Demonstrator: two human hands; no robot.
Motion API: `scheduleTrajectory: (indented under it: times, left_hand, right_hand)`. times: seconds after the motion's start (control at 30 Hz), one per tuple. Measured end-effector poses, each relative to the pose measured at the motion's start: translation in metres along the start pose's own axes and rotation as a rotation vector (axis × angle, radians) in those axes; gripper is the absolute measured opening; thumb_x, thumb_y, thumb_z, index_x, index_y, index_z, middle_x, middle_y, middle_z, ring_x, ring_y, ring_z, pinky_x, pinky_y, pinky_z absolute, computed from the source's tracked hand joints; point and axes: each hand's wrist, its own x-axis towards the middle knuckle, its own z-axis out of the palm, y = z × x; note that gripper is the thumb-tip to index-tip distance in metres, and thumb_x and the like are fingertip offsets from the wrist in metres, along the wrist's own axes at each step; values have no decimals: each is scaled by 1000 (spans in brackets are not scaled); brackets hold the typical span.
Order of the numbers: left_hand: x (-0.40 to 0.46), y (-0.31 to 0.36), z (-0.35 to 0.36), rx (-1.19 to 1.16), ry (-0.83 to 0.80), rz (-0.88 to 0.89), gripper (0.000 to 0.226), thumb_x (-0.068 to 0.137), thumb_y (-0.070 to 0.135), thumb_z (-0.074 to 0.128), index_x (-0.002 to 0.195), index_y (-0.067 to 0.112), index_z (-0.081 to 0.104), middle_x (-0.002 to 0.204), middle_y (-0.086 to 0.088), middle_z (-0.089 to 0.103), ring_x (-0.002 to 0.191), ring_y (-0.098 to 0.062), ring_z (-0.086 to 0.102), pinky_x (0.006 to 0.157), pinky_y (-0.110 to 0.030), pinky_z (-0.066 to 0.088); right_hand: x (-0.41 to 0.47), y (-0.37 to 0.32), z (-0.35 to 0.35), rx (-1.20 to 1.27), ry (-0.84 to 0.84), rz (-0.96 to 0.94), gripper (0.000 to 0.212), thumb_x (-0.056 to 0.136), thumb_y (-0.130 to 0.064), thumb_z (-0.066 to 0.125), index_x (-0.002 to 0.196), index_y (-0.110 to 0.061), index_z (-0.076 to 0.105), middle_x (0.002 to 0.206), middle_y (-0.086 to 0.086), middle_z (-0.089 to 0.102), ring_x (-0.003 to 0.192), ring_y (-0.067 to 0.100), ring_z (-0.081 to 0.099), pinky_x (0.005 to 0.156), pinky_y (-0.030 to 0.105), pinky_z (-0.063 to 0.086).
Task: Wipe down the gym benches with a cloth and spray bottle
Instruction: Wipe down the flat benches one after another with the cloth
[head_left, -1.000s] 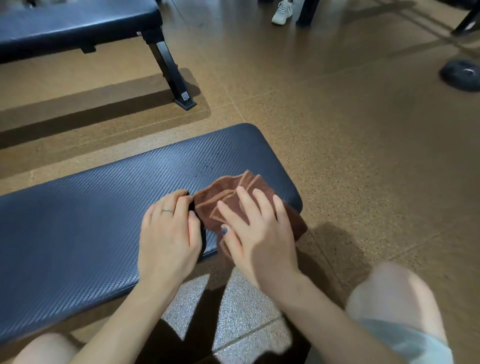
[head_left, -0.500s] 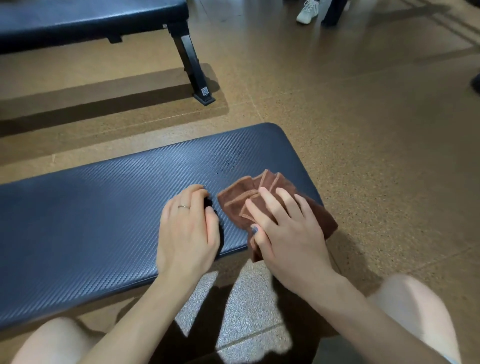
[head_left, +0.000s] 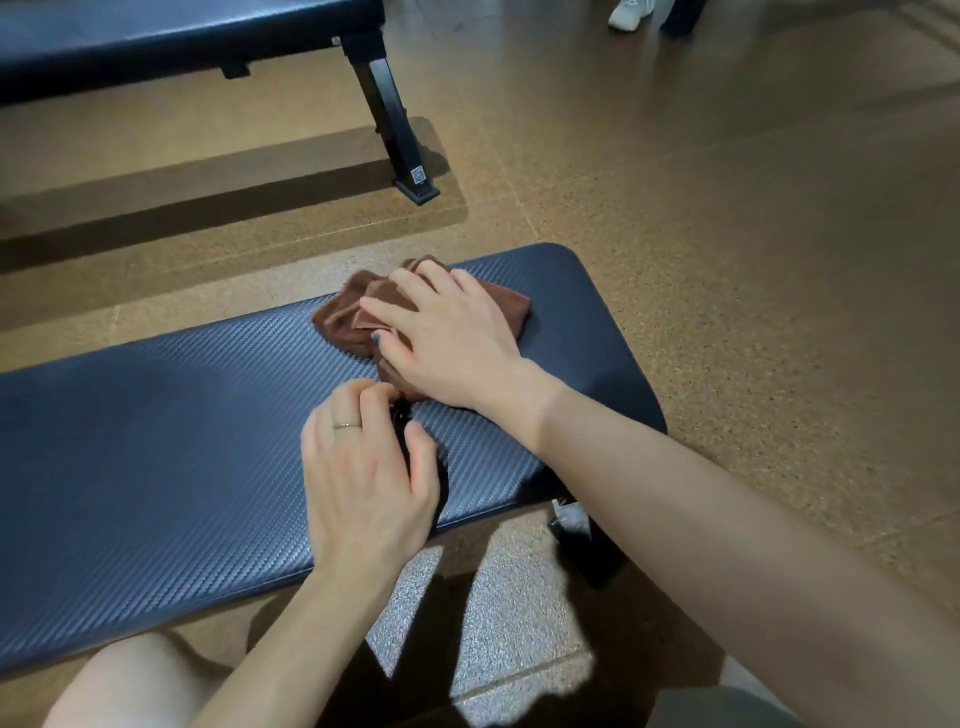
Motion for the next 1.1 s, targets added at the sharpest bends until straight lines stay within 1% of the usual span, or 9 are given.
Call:
scheduleTrajectory:
  times: [0.1, 0.2, 0.33, 0.5, 0.63, 0.73, 0.83, 0.93, 1.1]
  left_hand:
    - [1, -2, -1, 1, -3, -1, 22, 95, 23, 47, 108, 8, 56, 111, -10, 56, 100, -30, 52, 98, -44, 37]
    - [0, -2, -2, -2, -14, -6, 23, 95, 25, 46, 107, 9, 57, 110, -8, 57, 100, -29, 52, 99, -44, 37]
    - [0, -2, -2, -5, -20, 6, 22, 95, 25, 46, 106, 9, 57, 108, -7, 57, 98, -27, 51, 99, -43, 37]
    - [0, -1, -1, -2, -28, 31, 23, 95, 26, 44, 106, 10, 58, 108, -6, 58, 98, -26, 53, 100, -44, 38]
    - [-1, 0, 3, -9, -21, 88, 22, 95, 24, 44, 103, 10, 59, 107, -6, 59, 97, -26, 53, 98, -43, 37]
    - [-1, 0, 2, -5, -30, 99, 23, 95, 24, 44, 103, 10, 59, 108, -6, 59, 99, -26, 53, 99, -43, 37]
    - [0, 0, 1, 4, -42, 92, 20, 94, 24, 45, 102, 11, 59, 107, -5, 59, 98, -25, 54, 100, -41, 36]
    - [1, 0, 1, -17, -40, 70, 17, 94, 23, 45, 100, 13, 57, 103, -2, 58, 96, -23, 54, 99, -40, 37]
    - [1, -2, -2, -12, -57, 50, 19, 94, 26, 42, 100, 15, 56, 102, -1, 58, 95, -22, 53, 100, -40, 36]
  right_hand:
    - [8, 23, -9, -12, 1, 45, 47, 101, -45, 34, 139, -34, 60, 142, 3, 57, 128, 27, 49, 98, 44, 39]
    - [12, 59, -21, -36, -50, 141, 48, 104, -46, 27, 143, -34, 54, 144, 2, 54, 127, 25, 48, 101, 43, 38]
    - [-6, 95, -22, -65, -14, 294, 47, 105, -45, 29, 143, -33, 53, 146, 6, 51, 127, 29, 47, 102, 44, 39]
    - [-93, 72, -23, 6, 50, 560, 47, 103, -42, 37, 147, -31, 50, 152, 12, 41, 129, 33, 43, 99, 45, 43]
    - [-152, 42, -33, -47, 11, 579, 49, 101, -43, 36, 147, -32, 50, 151, 12, 43, 131, 34, 43, 104, 48, 44]
    - [-118, 55, -29, -54, 57, 573, 50, 101, -40, 34, 145, -28, 54, 149, 14, 47, 123, 36, 48, 96, 48, 45]
    - [-52, 80, -19, 15, -3, 556, 49, 105, -39, 34, 151, -28, 48, 156, 14, 39, 131, 37, 42, 103, 47, 38]
    - [-3, 97, -17, 64, -19, 554, 47, 105, -41, 33, 146, -31, 52, 151, 11, 44, 128, 37, 44, 102, 47, 38]
    - [-45, 95, -30, 223, 13, 617, 44, 106, -44, 30, 147, -41, 44, 151, 9, 41, 129, 37, 47, 99, 48, 42]
